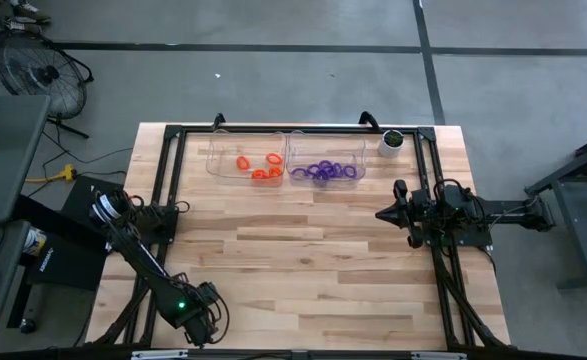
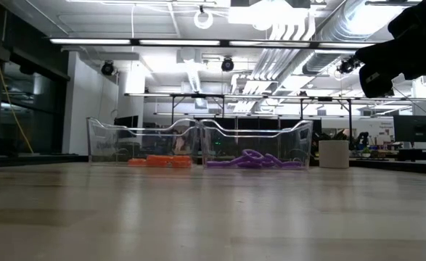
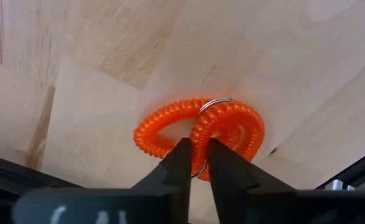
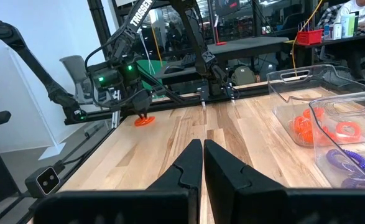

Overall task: Sort spring keychains
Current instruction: Put the orange spring keychain into the left transparent bin

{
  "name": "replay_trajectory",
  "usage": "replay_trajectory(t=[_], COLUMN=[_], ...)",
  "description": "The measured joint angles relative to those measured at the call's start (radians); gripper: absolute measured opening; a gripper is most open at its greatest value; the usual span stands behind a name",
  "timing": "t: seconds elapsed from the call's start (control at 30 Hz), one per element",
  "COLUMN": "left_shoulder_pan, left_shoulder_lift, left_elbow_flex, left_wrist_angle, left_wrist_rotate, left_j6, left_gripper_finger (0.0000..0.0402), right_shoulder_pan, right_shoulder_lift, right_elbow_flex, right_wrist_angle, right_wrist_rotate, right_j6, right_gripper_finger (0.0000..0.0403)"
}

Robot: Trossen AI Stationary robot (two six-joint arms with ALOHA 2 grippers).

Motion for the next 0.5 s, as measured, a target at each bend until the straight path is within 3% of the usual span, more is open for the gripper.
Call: replay_trajectory(t=[0.17, 0.5], left_shoulder_pan=[0.0, 0.0], left_shoulder_lift=[0.0, 0.0], left_elbow_flex=[0.0, 0.0], left_wrist_angle=[0.0, -0.007], left_wrist_rotate=[0.016, 0.04], left_j6=[-0.005, -0.043], left_gripper_finger=[0.0008, 0.0002], right_shoulder_pan=[0.0, 0.0], right_shoulder_lift=[0.0, 0.0], right_elbow_flex=[0.0, 0.0], right_wrist_angle=[0.0, 0.0], right_wrist_rotate=[0.0, 0.0], right_j6=[0.0, 0.0], right_gripper_finger=[0.0012, 0.0012])
